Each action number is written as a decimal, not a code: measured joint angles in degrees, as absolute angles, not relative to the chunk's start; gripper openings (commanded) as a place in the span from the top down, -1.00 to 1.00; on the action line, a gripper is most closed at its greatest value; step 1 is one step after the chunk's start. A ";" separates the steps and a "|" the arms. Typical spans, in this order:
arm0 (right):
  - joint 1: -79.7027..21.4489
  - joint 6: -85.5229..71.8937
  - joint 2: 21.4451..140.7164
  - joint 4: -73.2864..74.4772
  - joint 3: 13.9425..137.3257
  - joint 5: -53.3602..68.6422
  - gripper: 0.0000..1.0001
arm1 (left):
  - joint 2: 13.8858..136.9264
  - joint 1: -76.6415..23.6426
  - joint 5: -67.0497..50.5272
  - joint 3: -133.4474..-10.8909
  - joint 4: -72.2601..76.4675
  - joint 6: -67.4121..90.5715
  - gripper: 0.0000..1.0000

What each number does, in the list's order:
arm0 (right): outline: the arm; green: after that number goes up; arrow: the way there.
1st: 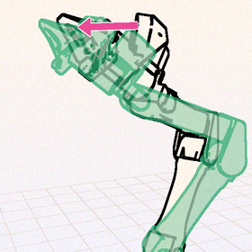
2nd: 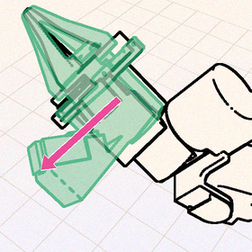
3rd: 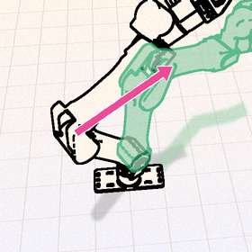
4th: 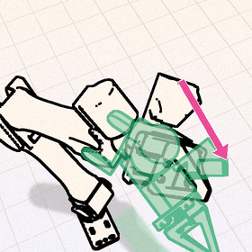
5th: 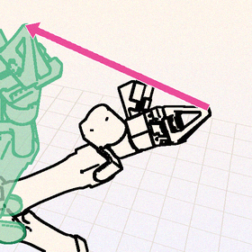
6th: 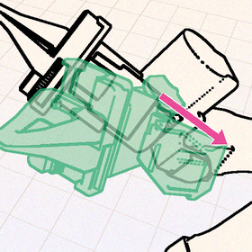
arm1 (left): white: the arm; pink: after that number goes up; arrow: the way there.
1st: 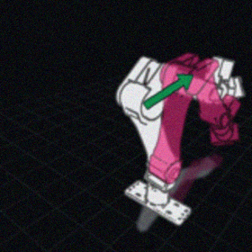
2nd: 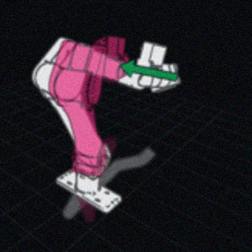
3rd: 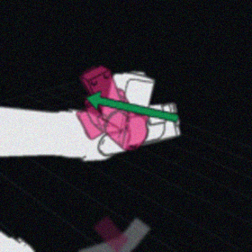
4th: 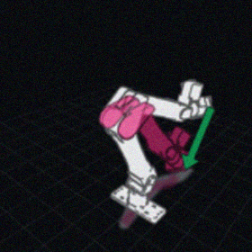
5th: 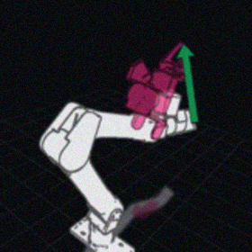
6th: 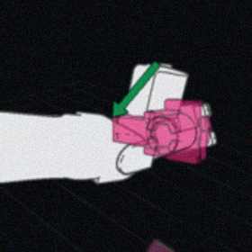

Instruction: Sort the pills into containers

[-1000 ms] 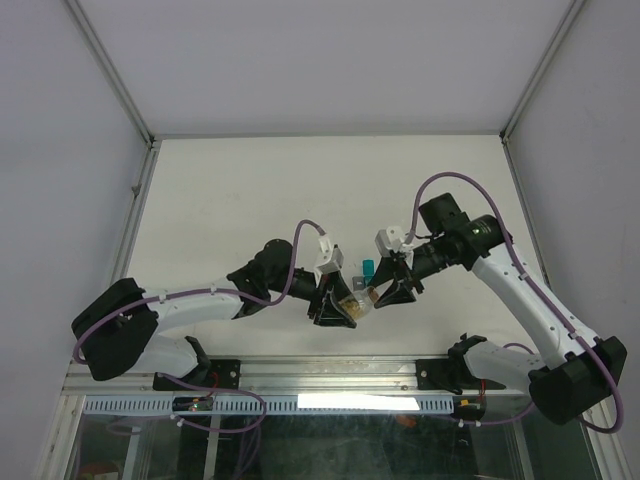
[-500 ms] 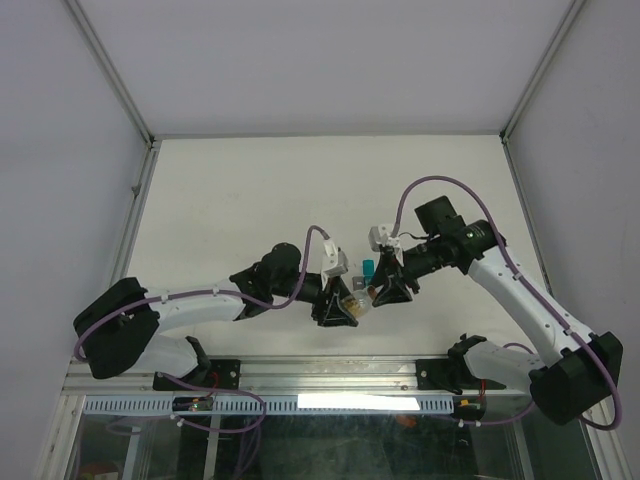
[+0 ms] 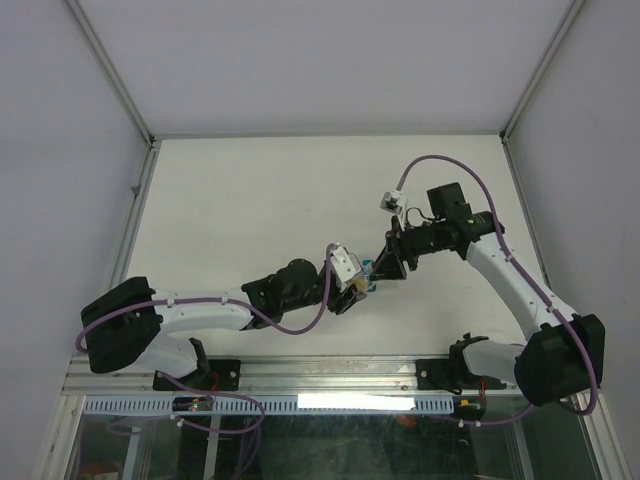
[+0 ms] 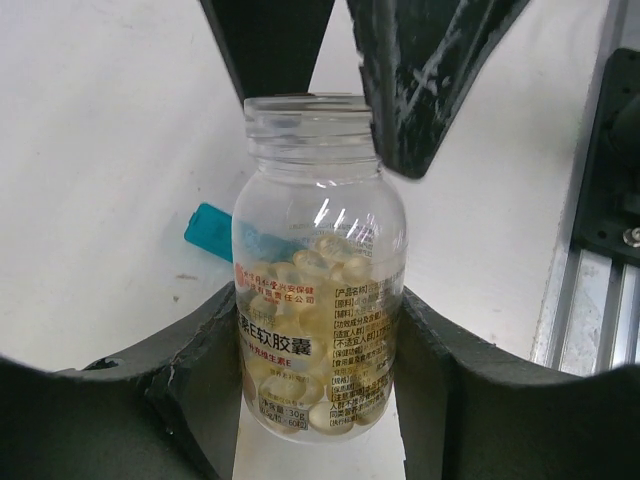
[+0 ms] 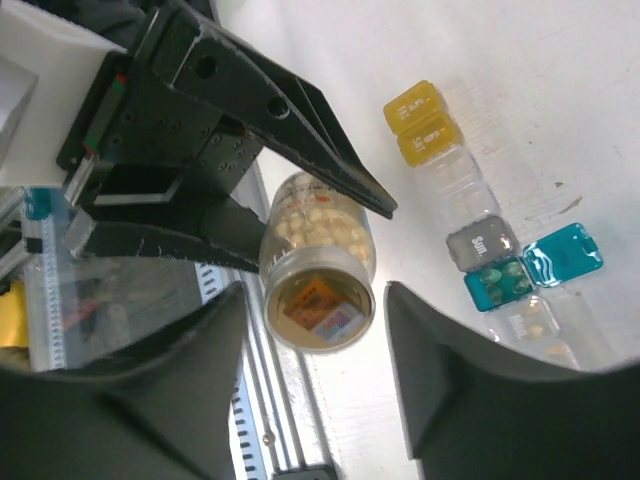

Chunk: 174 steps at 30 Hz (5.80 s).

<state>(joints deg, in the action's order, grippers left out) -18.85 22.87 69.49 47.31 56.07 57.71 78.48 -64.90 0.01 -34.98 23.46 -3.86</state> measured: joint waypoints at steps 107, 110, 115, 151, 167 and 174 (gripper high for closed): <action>-22.13 34.61 62.61 52.56 58.04 56.21 -0.79 | 79.75 -62.61 -7.77 -32.75 36.10 5.50 1.00; -20.29 34.59 62.57 54.59 60.18 57.32 -0.87 | 79.66 -62.54 -6.81 -32.97 37.71 5.82 1.00; -15.79 38.48 62.33 58.37 64.99 60.40 -0.95 | 78.96 -62.54 -7.14 -30.87 39.64 7.09 1.00; -21.96 80.79 56.97 72.90 55.11 74.22 -0.32 | 79.70 -60.64 -37.63 -30.00 42.74 13.37 1.00; -22.72 73.25 56.23 68.51 54.26 73.25 0.13 | 80.25 -60.64 -37.60 -30.52 42.48 13.54 1.00; -22.72 66.43 55.68 64.86 54.26 71.90 0.33 | 79.20 -60.73 -34.30 -30.41 41.54 12.84 1.00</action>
